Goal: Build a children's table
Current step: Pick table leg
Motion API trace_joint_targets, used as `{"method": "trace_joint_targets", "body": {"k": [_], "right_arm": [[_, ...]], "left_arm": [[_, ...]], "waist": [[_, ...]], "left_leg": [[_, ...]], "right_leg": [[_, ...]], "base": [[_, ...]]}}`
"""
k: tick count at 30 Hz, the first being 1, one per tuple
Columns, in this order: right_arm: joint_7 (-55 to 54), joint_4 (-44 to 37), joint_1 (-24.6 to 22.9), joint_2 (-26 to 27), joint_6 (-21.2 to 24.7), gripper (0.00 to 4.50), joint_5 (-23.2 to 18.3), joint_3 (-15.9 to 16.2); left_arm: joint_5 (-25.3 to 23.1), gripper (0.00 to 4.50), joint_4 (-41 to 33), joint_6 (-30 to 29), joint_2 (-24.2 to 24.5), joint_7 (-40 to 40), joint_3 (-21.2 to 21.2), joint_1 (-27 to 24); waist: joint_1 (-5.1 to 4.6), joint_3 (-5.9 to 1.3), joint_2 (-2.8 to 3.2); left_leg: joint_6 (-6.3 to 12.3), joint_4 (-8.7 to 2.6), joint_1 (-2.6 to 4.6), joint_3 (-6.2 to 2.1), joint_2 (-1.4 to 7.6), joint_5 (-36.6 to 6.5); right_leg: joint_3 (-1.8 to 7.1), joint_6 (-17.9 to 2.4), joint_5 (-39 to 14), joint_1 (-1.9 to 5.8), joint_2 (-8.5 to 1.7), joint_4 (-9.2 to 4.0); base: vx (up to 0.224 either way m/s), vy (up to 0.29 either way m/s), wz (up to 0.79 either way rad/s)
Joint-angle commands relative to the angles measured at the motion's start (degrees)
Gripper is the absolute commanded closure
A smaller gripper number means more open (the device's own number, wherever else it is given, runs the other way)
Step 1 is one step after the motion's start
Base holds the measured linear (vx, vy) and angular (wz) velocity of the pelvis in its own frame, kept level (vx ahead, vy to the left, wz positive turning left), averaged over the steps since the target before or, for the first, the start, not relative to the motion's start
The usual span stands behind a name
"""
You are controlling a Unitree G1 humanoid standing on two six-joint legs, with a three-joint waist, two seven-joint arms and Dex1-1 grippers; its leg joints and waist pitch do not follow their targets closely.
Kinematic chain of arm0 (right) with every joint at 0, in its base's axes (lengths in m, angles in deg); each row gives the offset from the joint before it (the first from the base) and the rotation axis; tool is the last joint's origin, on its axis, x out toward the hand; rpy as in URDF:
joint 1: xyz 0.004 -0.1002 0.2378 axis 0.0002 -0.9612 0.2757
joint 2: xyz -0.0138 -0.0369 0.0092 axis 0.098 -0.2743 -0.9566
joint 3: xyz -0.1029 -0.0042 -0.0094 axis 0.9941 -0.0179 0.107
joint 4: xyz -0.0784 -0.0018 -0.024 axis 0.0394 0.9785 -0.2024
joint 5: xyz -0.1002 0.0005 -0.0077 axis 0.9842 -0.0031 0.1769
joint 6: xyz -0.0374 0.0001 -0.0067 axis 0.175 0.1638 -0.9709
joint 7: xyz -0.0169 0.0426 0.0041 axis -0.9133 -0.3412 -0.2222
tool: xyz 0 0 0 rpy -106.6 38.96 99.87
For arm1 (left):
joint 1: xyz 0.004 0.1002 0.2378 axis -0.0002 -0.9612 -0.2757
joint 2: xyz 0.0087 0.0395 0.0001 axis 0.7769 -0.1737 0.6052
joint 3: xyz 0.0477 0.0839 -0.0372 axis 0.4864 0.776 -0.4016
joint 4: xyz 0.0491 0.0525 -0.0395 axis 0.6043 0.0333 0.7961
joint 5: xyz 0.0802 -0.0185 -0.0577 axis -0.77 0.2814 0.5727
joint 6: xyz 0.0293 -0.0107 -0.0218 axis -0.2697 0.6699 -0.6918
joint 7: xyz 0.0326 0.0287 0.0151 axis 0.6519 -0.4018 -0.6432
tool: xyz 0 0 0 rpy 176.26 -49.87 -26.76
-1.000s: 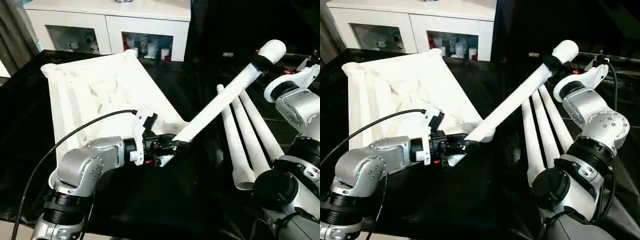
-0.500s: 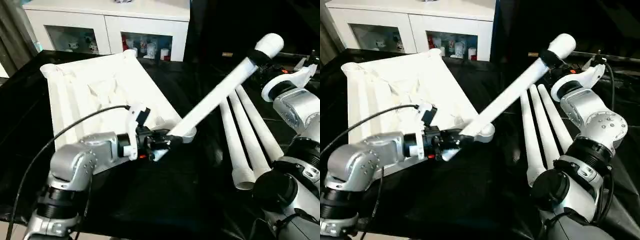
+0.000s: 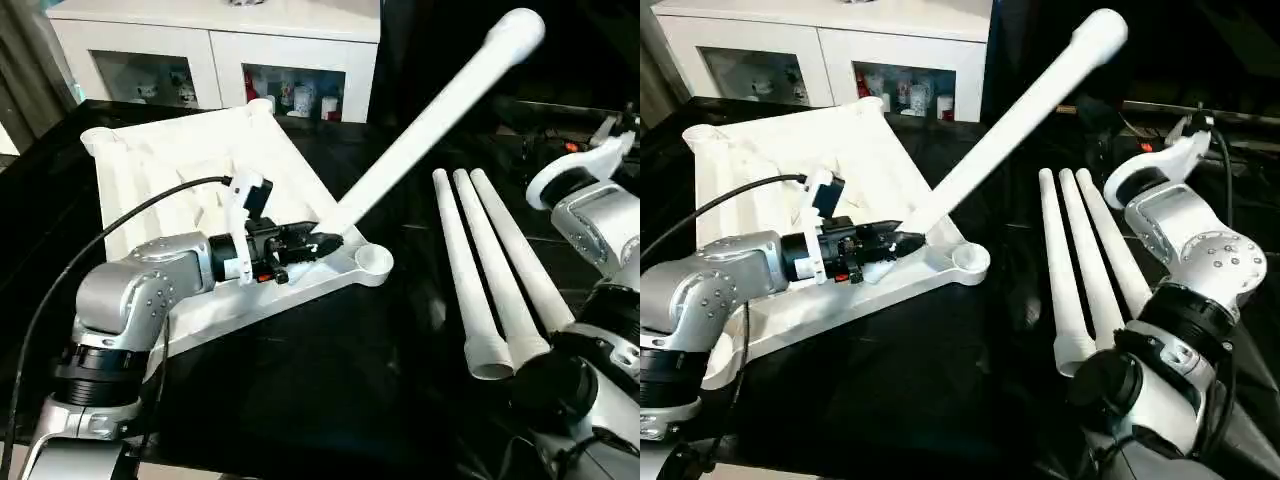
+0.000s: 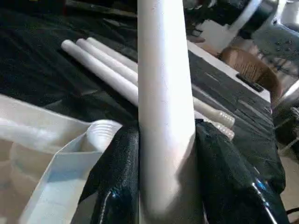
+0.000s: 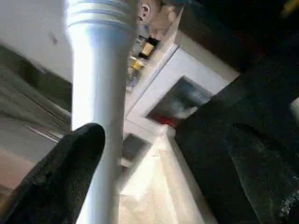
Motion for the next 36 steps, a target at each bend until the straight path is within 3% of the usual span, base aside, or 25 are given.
{"method": "trace_joint_targets", "body": {"k": [1,2,4,6,7,9,11,12,17,18,25,31,32,36], "right_arm": [[7.36,-5.15,-2.58,-4.14,-10.49,0.0,10.82,9.99],[8.42,-5.68,-3.51,-5.63,-13.12,0.0,13.75,12.71],[9.97,-6.31,-5.33,-8.8,-19.02,0.0,19.87,18.05],[11.78,-6.7,-7.6,-14.04,-27.28,0.0,28.4,25.39],[12.27,-6.7,-8.14,-15.2,-28.96,0.0,29.69,26.65],[12.53,-6.19,-8.62,-16.59,-31.69,0.0,31.67,27.41],[13.31,-4.51,-9.22,-19.44,-39.72,0.0,38.6,30.57],[13.31,-4.51,-9.22,-19.44,-39.72,0.0,38.6,30.57],[17.75,-0.5,-8.51,-23.93,-48.34,0.0,43.38,35.69],[17.78,1.35,-7.37,-25.91,-51.7,0.0,47.2,37.74],[13.92,9.11,-2.94,-30.39,-62.19,0.0,61.1,45.09],[14.51,14.67,0.54,-30.9,-67.7,0.0,63.87,47.21],[15.1,16.8,1.27,-31.3,-69.82,0.0,65.38,48.57],[15.49,17.58,1.5,-31.46,-70.7,0.0,65.82,49.11]], "left_arm": [[-0.61,3.02,-0.13,1.13,0.54,-0.6,0.04,1.16],[-0.61,3.02,-0.01,1.2,0.62,-0.65,0.03,1.22],[-0.67,3.02,0.22,1.37,0.78,-0.75,0.04,1.34],[-0.9,3.02,0.8,1.72,1.11,-0.91,0.13,1.65],[-1.04,3.02,1.17,1.98,1.27,-0.91,0.25,1.82],[-1.15,3.02,1.76,2.18,1.45,-0.86,0.38,2.06],[-1.14,3.02,2.01,1.79,1.63,-0.78,0.5,2.24],[-1.14,3.02,2.01,1.79,1.63,-0.78,0.5,2.24],[-1.1,3.02,1.71,0.96,2.17,-1.64,1.26,2.49],[-1.18,3.02,1.63,0.69,2.71,-2.38,1.94,2.69],[-1.17,3.02,0.28,-0.22,4.08,-4.32,4.05,2.61],[-0.78,3.02,-0.29,-0.27,5.19,-6.15,5.2,2.64],[-0.83,3.02,-0.72,-0.11,5.9,-6.95,5.65,2.4],[-0.8,3.02,-0.77,-0.12,6.02,-7.04,5.65,2.34]], "waist": [[0.3,-5.16,-0.12],[0.22,-4.96,-0.27],[0.22,-4.9,-0.29],[0.01,-4.69,-0.62],[-0.06,-4.57,-0.6],[-0.39,-4.57,-0.65],[-0.47,-4.61,-0.47],[-0.42,-4.67,-0.49],[-0.62,-4.62,-0.38],[-0.58,-4.62,-0.05],[-0.91,-4.56,-0.23],[-1.51,-4.61,-0.45],[-1.72,-4.6,-0.86],[-1.95,-4.52,-0.63]], "left_leg": [[-0.88,-3.0,0.55,-1.48,2.83,-2.68],[-1.11,-3.12,0.56,-1.47,2.72,-3.37],[-0.98,-3.06,0.55,-1.54,2.84,-3.77],[-0.87,-2.97,0.59,-1.38,2.71,-4.71],[-0.32,-2.94,0.69,-1.34,2.64,-5.42],[0.78,-2.9,0.61,-1.38,2.5,-5.82],[1.21,-2.83,0.72,-1.5,2.75,-5.97],[1.16,-2.78,0.81,-1.46,2.84,-5.97],[2.89,-2.59,0.68,-1.49,2.8,-6.59],[3.01,-2.57,0.72,-1.51,2.79,-6.68],[2.76,-2.37,0.76,-1.54,2.84,-7.19],[3.81,-2.2,0.64,-1.49,2.74,-7.46],[3.93,-2.17,0.61,-1.44,2.77,-7.59],[4.38,-2.07,0.54,-1.39,2.72,-7.51]], "right_leg": [[3.66,-4.03,-8.75,3.66,-5.32,-3.72],[3.83,-3.4,-10.76,3.75,-5.25,-3.9],[3.68,-4.23,-11.89,3.66,-5.32,-3.96],[3.84,-4.27,-13.86,3.64,-5.32,-4.3],[3.85,-4.26,-15.46,3.6,-5.34,-4.57],[3.76,-4.27,-16.34,3.56,-5.07,-4.66],[3.69,-4.7,-16.05,3.44,-5.02,-4.57],[3.7,-4.98,-15.59,3.31,-5.05,-4.5],[3.68,-7.16,-13.35,3.55,-4.94,-4.23],[3.72,-7.33,-13.3,3.52,-4.97,-4.25],[3.64,-8.61,-13.71,3.45,-4.95,-4.08],[3.65,-9.15,-12.35,3.59,-4.73,-3.78],[3.62,-9.05,-12.88,3.57,-4.69,-3.81],[3.69,-9.13,-12.88,3.56,-4.62,-3.81]], "base": [[0.0,0.0,0.0],[0.0,0.0,0.0],[0.0,0.0,0.0],[0.0,0.0,0.0],[0.0,0.0,0.0],[0.0,0.0,0.0],[0.0,0.0,0.0],[0.0,0.0,0.0],[0.0,0.0,0.0],[0.0,0.0,0.0],[0.0,0.0,0.0],[0.0,0.0,0.0],[0.0,0.0,0.0],[0.0,0.0,0.0]]}}
